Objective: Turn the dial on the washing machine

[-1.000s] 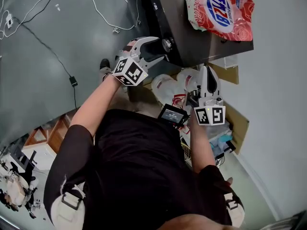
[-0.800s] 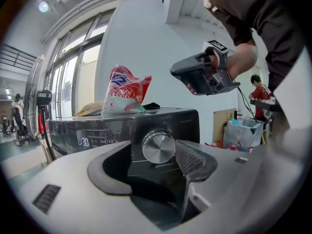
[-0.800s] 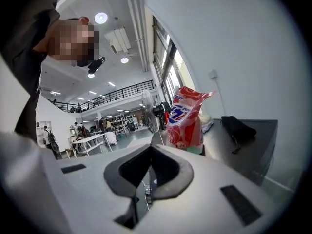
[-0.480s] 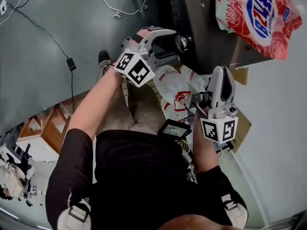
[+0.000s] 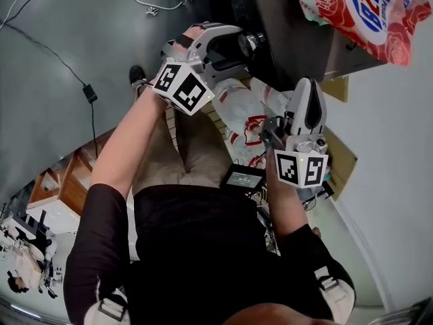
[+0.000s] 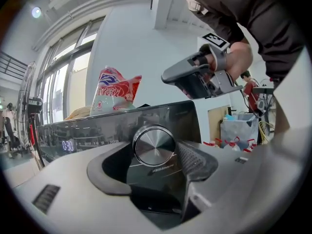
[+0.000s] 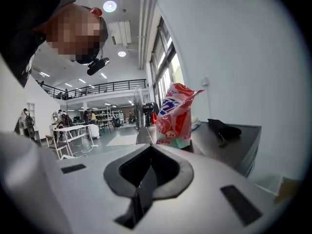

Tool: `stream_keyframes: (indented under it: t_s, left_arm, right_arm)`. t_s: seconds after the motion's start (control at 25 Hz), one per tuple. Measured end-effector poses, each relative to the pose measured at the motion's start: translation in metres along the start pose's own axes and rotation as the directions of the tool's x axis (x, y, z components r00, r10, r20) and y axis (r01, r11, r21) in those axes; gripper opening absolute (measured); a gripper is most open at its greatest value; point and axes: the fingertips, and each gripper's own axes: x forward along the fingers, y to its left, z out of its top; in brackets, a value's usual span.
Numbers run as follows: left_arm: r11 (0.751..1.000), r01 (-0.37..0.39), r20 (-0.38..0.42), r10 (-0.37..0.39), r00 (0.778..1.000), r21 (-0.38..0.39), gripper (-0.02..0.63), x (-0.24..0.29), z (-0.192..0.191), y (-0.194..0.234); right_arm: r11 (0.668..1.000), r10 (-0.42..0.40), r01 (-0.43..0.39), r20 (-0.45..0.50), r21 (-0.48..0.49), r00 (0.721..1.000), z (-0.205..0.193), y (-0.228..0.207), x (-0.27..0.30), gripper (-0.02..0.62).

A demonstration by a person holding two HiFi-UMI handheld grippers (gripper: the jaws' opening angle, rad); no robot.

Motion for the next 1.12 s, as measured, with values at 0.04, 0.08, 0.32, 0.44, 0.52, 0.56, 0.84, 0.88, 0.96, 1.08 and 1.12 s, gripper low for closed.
stream_keyframes:
  t_s: [0.04,0.08,0.32,0.44,0.52,0.56,0.84,0.88,0.96,1.08,1.12]
  left_arm:
    - [1.0,-0.001,-0.002,0.001,1.0,0.001,0.27,0.0009,-0.0005,-0.0003]
    - [1.0,-0.004,-0.005,0.004,1.0,0.002,0.27,0.0015,-0.0007,-0.0002]
    - [1.0,-0.025,-0.018,0.026,1.0,0.011,0.264,0.0036,0.0012,-0.0012]
    - [1.0,-0.027,-0.02,0.027,0.999,-0.001,0.264,0.0034,0.0004,0.0004]
    - [1.0,-0.021,-0.02,0.021,1.0,-0.02,0.262,0.0026,0.0,0.0004]
    - [0.999,-0.017,-0.019,0.017,1.0,-0.033,0.262,0.0024,0.0,0.0004]
    - [0.979,-0.012,0.016,0.016,1.0,-0.206,0.261,0.001,-0.0003,0.0026]
    - [0.972,-0.009,0.023,0.015,1.0,-0.234,0.261,0.001,-0.0007,0.0025]
    - [0.958,-0.004,0.032,0.013,0.999,-0.288,0.261,0.0006,-0.0019,0.0028]
    - [0.932,0.0,0.052,0.02,0.998,-0.361,0.259,-0.0003,-0.0002,0.0071]
    - [0.924,0.002,0.058,0.022,0.998,-0.382,0.259,-0.0003,0.0004,0.008]
  right_arm:
    - [1.0,0.005,-0.005,0.002,0.0,1.0,0.0002,0.0005,0.0001,0.005]
    - [1.0,0.01,-0.01,0.005,0.0,1.0,0.0006,0.0009,0.0,0.005]
    - [0.999,0.022,-0.022,0.02,0.032,1.0,0.0037,0.0011,-0.0025,0.005]
    - [0.999,0.021,-0.022,0.024,0.036,0.999,0.0046,0.001,-0.0008,0.005]
    - [0.999,0.025,-0.027,0.029,0.043,0.999,0.0054,0.002,-0.002,0.005]
    - [0.999,0.029,-0.031,0.03,0.043,0.999,0.0057,0.0026,-0.0026,0.005]
    - [0.997,0.052,-0.054,0.035,0.058,0.998,0.0068,0.0028,-0.005,0.005]
    - [0.997,0.055,-0.057,0.034,0.058,0.998,0.0066,0.003,-0.0054,0.005]
    - [0.996,0.062,-0.063,0.031,0.059,0.998,0.0054,0.003,-0.0052,0.005]
    - [0.995,0.067,-0.069,0.026,0.073,0.997,0.0016,0.0012,-0.0044,0.005]
    - [0.994,0.067,-0.069,0.024,0.08,0.997,0.0001,0.0005,-0.0045,0.005]
